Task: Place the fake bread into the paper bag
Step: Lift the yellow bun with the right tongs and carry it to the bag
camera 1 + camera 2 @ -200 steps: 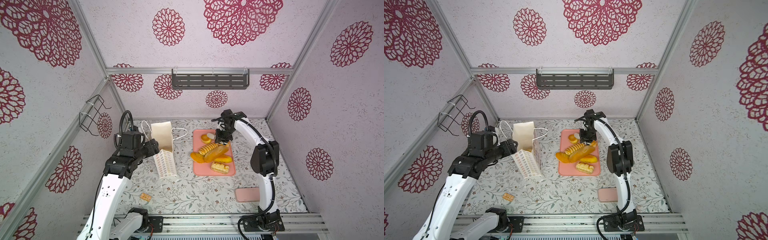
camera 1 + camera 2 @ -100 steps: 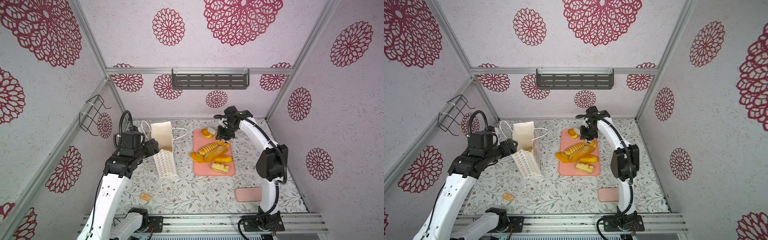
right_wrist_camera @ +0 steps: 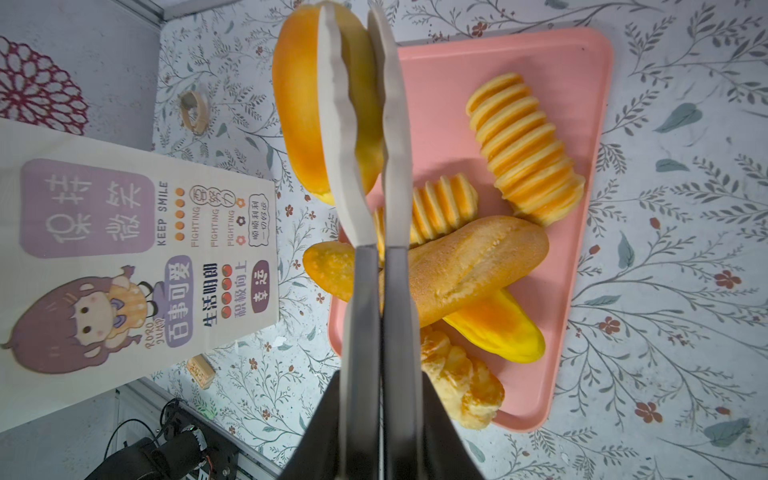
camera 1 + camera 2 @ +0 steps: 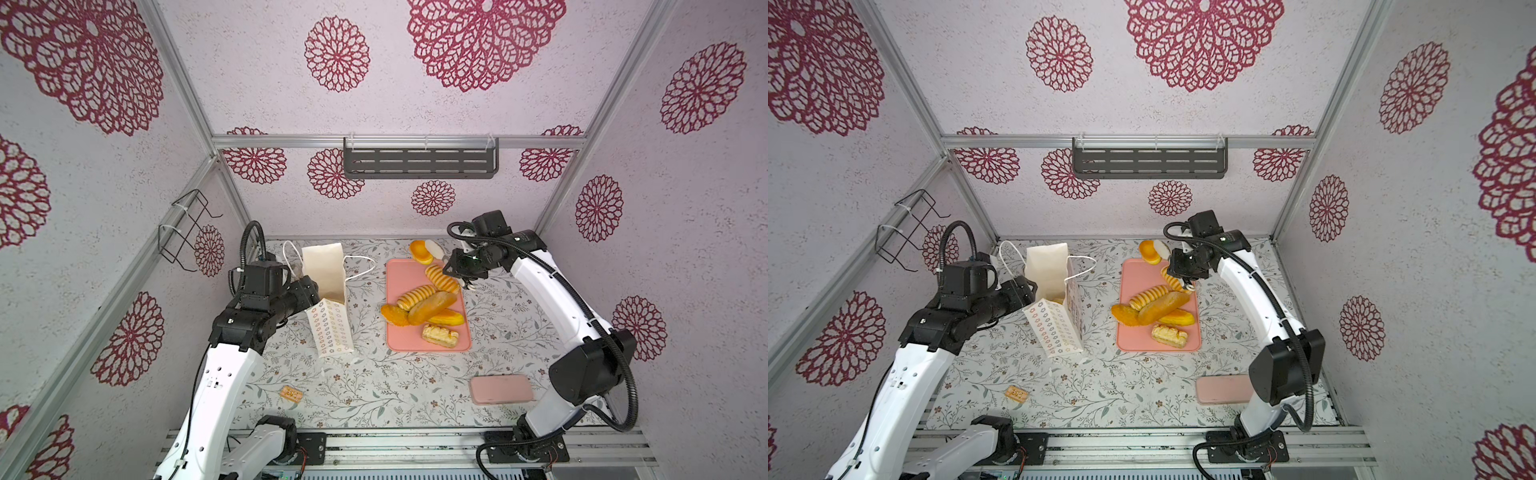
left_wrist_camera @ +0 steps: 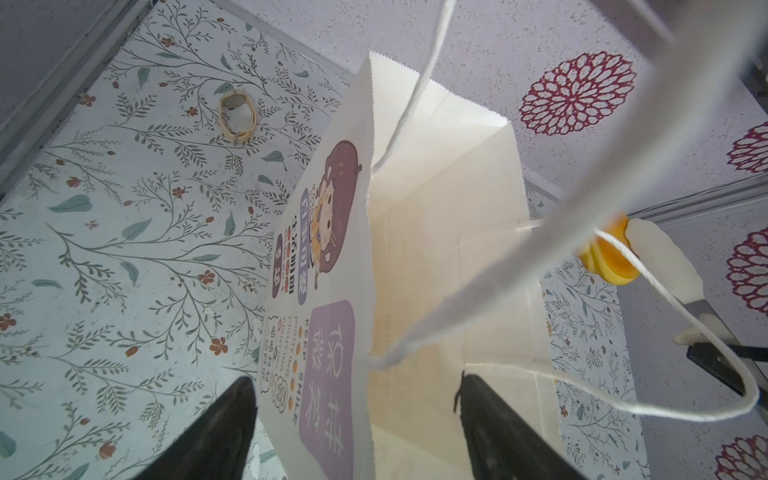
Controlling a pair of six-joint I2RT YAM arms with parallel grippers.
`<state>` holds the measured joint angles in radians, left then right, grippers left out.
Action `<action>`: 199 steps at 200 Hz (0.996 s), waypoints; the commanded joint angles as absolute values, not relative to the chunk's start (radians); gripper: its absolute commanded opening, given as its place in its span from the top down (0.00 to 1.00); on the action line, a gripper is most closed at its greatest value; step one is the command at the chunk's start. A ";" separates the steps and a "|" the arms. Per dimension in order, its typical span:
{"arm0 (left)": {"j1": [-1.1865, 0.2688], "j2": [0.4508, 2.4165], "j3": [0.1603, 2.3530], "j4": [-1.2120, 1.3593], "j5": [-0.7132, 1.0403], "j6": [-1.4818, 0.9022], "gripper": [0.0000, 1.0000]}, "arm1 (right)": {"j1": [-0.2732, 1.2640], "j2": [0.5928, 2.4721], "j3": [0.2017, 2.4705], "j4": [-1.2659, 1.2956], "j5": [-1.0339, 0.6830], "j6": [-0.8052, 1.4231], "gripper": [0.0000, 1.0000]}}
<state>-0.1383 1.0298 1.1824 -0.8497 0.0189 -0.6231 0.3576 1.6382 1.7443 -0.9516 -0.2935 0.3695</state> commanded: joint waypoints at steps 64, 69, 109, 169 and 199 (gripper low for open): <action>-0.135 1.021 1.172 -0.846 0.000 -0.714 0.27 | 0.420 1.381 1.741 -0.736 -0.427 0.442 0.99; -0.135 1.018 1.170 -0.845 -0.001 -0.717 0.27 | 0.433 1.378 1.748 -0.726 -0.429 0.447 0.99; -0.137 1.028 1.164 -0.853 -0.018 -0.724 0.38 | 0.583 1.380 1.799 -0.634 -0.414 0.488 0.99; -0.138 1.034 1.140 -0.840 -0.019 -0.730 0.53 | 0.753 1.502 1.880 -0.565 -0.346 0.528 1.00; -0.140 1.032 1.117 -0.824 -0.011 -0.737 0.57 | 0.810 1.580 1.937 -0.592 -0.280 0.520 1.00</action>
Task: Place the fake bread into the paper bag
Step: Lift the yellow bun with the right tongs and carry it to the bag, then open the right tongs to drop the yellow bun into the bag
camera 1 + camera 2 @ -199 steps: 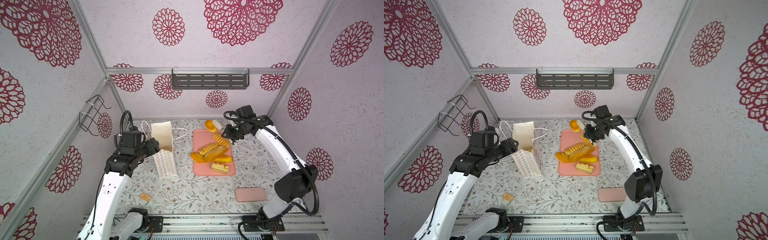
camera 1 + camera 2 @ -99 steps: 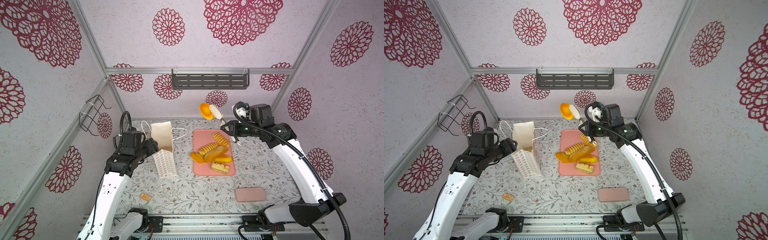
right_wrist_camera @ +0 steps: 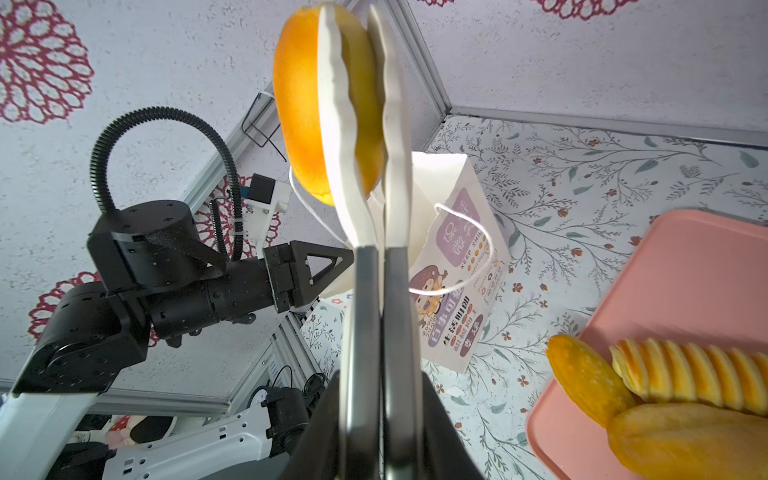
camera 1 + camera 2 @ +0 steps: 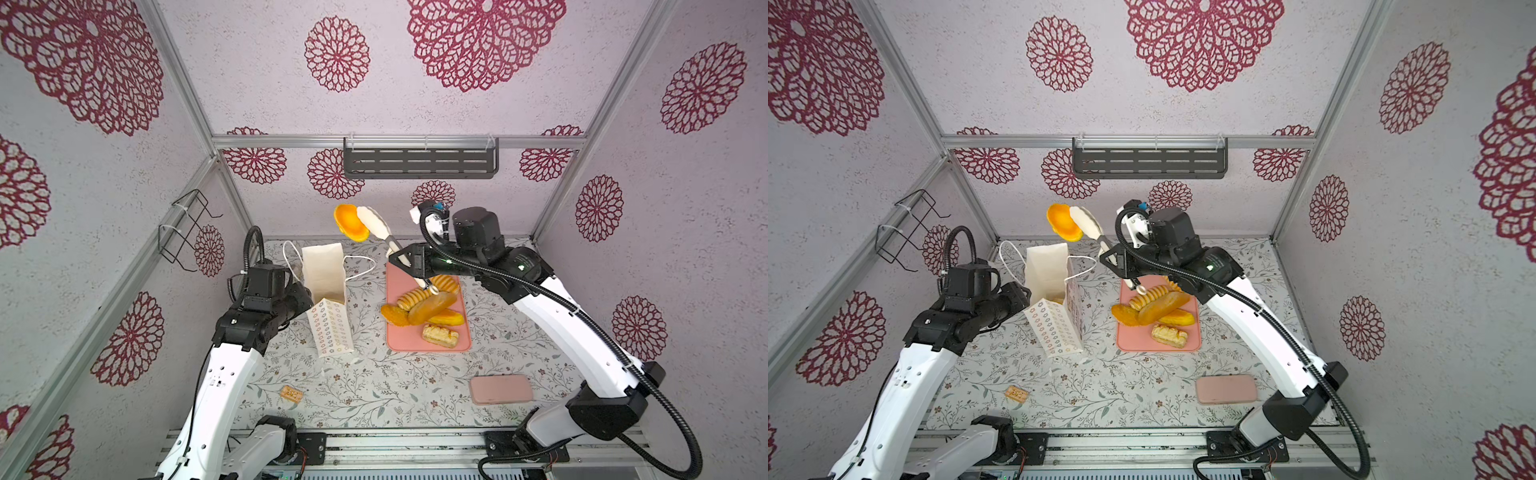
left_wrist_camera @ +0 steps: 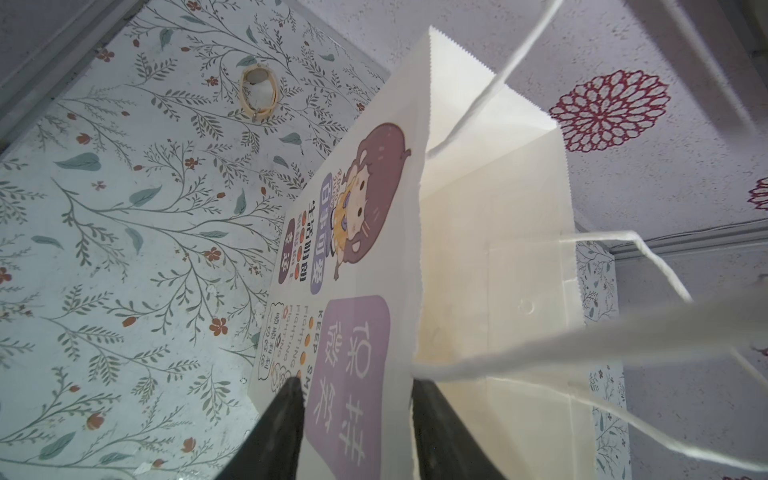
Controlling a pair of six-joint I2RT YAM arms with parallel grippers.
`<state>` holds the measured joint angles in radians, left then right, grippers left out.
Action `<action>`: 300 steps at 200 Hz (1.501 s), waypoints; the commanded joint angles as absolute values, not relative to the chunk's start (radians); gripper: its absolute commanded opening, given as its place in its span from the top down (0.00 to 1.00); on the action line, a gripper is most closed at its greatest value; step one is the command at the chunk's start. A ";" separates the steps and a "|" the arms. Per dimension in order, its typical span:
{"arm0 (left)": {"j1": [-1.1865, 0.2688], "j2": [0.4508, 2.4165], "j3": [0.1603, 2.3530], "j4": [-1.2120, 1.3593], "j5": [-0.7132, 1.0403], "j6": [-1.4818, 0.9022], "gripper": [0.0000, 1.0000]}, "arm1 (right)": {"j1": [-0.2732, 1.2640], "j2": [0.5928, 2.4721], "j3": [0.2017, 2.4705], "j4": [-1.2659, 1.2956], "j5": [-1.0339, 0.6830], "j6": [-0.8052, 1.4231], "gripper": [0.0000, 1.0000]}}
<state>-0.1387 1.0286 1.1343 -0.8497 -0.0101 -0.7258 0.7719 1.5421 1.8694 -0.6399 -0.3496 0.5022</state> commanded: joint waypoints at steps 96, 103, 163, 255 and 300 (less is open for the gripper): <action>-0.143 1.025 1.104 -0.802 0.000 -0.744 0.69 | 0.918 1.818 2.174 -0.784 -0.138 0.434 1.00; -0.144 1.026 1.105 -0.803 0.000 -0.744 0.70 | 0.923 1.830 2.187 -0.795 -0.132 0.428 1.00; -0.144 1.027 1.104 -0.799 0.000 -0.747 0.81 | 0.937 1.868 2.197 -0.853 -0.087 0.409 0.99; -0.146 1.036 1.106 -0.792 0.008 -0.746 0.82 | 0.949 1.872 2.195 -0.845 -0.115 0.403 0.67; -0.146 1.040 1.105 -0.789 0.013 -0.747 0.83 | 0.949 1.866 2.192 -0.837 -0.123 0.409 0.60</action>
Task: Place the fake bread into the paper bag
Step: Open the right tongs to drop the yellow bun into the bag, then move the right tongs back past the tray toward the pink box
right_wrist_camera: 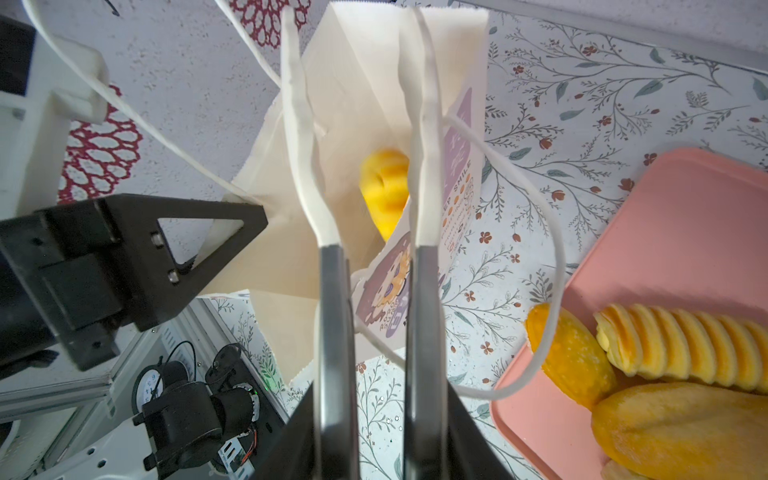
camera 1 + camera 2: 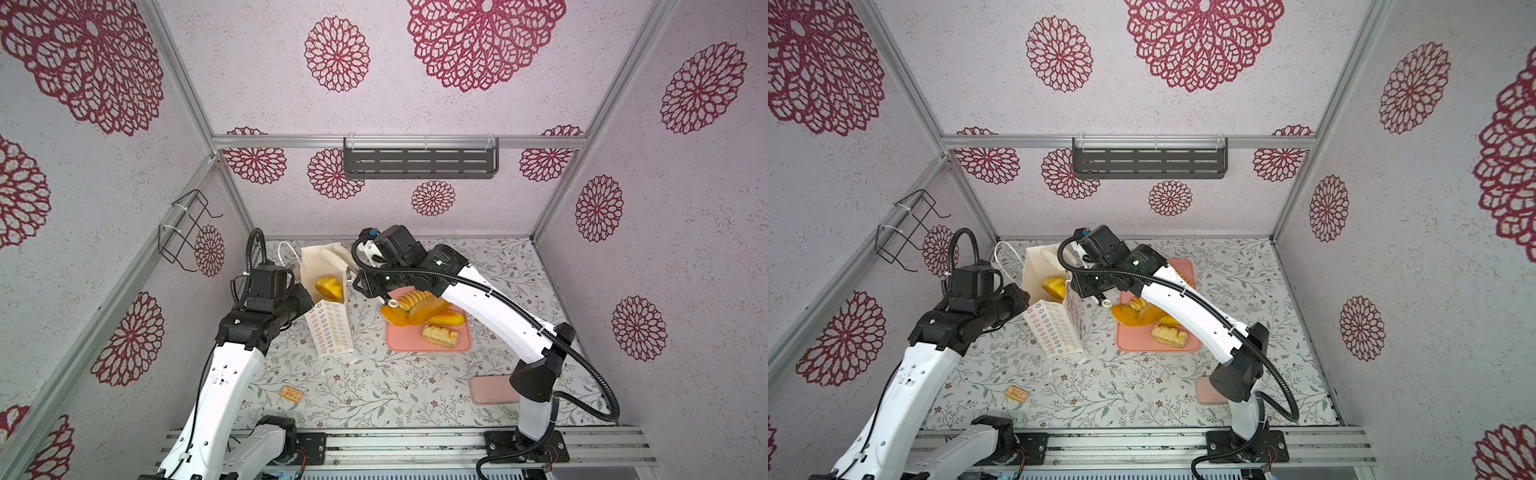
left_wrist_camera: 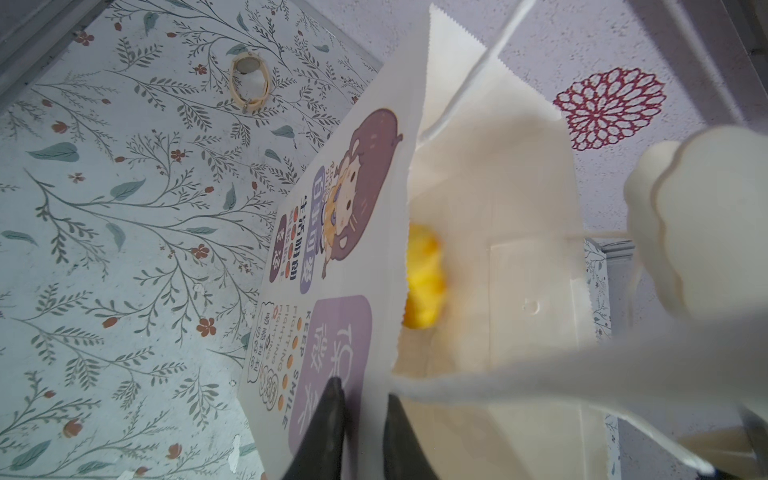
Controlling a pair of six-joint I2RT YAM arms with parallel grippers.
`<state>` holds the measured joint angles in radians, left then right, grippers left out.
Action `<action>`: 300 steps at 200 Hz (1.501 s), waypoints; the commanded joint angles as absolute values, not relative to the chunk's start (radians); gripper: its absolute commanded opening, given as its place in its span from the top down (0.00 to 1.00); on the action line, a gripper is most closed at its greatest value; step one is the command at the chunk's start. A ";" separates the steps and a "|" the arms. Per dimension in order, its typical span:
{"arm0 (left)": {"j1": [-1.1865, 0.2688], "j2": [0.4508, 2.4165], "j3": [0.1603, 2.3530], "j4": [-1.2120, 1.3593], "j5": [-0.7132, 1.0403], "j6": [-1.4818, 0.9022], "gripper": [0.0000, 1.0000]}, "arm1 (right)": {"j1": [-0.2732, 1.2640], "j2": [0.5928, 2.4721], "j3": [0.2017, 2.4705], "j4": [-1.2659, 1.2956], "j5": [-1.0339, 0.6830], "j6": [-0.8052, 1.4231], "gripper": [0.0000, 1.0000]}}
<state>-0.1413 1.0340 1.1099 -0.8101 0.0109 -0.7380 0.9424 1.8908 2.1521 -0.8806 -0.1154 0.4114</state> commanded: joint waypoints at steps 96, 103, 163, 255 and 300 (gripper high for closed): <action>-0.146 1.042 1.118 -0.790 0.007 -0.745 0.67 | 0.946 1.742 2.144 -0.796 -0.046 0.407 0.61; -0.147 1.044 1.121 -0.792 0.005 -0.743 0.65 | 0.944 1.720 2.126 -0.788 -0.035 0.405 0.61; -0.146 1.053 1.148 -0.795 0.000 -0.735 0.51 | 0.883 1.509 1.895 -0.771 0.033 0.413 0.61; -0.170 1.019 1.206 -0.864 -0.054 -0.700 0.29 | 0.639 1.117 1.308 -0.853 -0.036 0.502 0.62; -0.217 0.987 1.241 -0.944 -0.135 -0.669 0.26 | 0.602 0.980 1.134 -0.945 -0.050 0.572 0.62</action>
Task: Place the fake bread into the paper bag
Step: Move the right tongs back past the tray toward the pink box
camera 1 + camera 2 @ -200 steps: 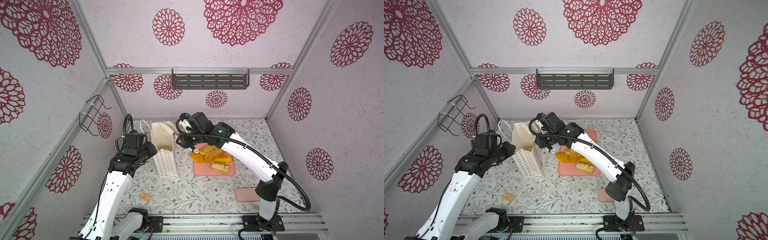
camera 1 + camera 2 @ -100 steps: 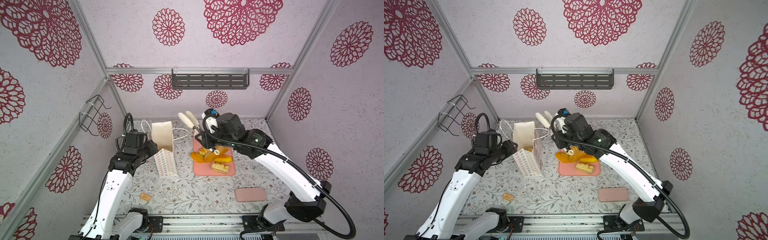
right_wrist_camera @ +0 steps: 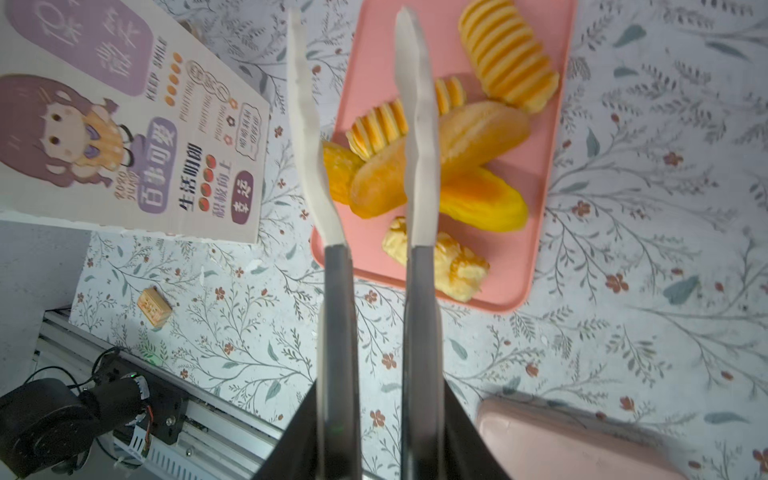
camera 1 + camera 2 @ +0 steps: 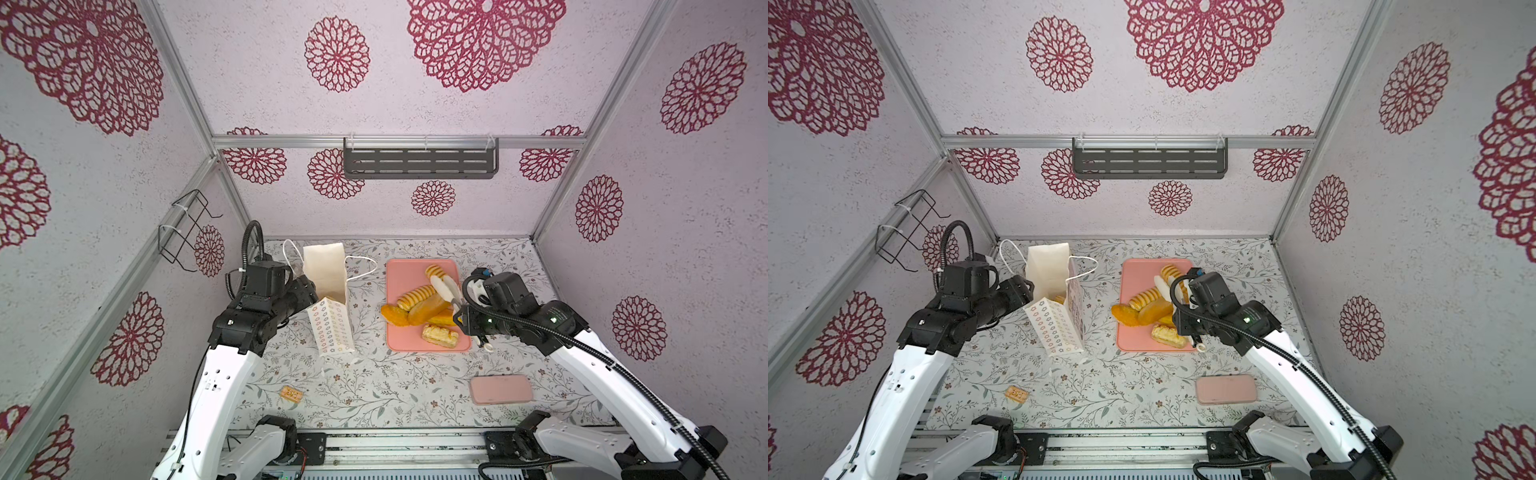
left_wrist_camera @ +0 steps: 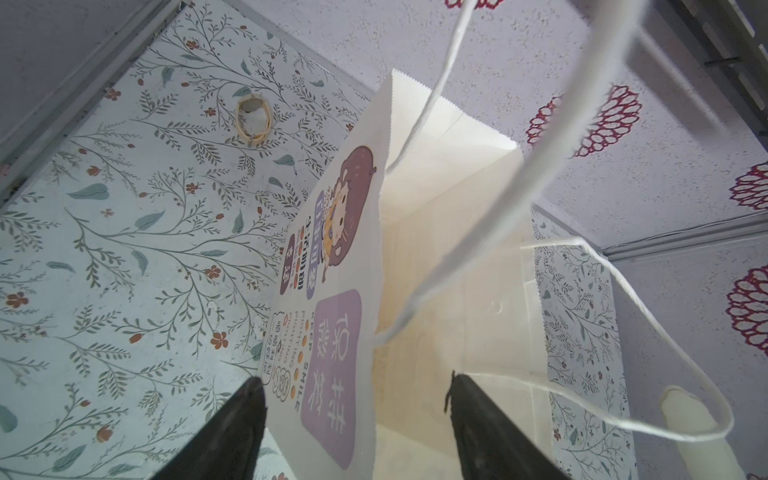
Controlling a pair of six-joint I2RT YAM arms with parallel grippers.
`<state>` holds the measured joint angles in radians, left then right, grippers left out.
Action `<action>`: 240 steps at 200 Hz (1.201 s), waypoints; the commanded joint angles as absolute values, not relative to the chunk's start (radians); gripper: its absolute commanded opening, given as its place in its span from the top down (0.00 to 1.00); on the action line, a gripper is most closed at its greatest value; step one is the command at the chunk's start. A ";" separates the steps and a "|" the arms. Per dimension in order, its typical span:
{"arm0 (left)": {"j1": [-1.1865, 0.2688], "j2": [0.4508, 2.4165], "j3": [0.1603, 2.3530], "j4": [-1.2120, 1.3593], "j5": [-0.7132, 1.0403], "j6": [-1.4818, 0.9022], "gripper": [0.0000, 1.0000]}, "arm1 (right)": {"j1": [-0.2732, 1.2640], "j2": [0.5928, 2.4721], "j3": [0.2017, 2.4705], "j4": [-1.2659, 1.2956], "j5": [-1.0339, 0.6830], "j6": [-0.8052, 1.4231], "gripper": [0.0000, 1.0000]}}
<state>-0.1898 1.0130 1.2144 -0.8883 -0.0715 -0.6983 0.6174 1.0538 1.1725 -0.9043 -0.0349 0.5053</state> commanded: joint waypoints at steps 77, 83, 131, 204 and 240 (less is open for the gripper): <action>-0.275 0.989 1.194 -0.912 -0.178 -0.669 0.27 | 0.575 0.884 0.958 -1.024 -0.082 0.668 0.59; -0.275 0.990 1.192 -0.910 -0.178 -0.667 0.27 | 0.572 0.881 0.947 -1.028 -0.080 0.671 0.59; -0.275 0.992 1.175 -0.884 -0.178 -0.659 0.27 | 0.558 0.872 0.866 -1.023 -0.080 0.687 0.56; -0.274 0.991 1.155 -0.875 -0.181 -0.649 0.27 | 0.544 0.902 0.828 -0.961 -0.110 0.685 0.55; -0.273 0.991 1.152 -0.870 -0.184 -0.647 0.27 | 0.543 0.916 0.805 -0.930 -0.144 0.688 0.55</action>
<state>-0.2695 0.9939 1.1618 -0.8955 -0.1707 -0.6575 0.5491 0.9119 0.8089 -0.9653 -0.1139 0.6666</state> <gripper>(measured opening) 0.731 0.447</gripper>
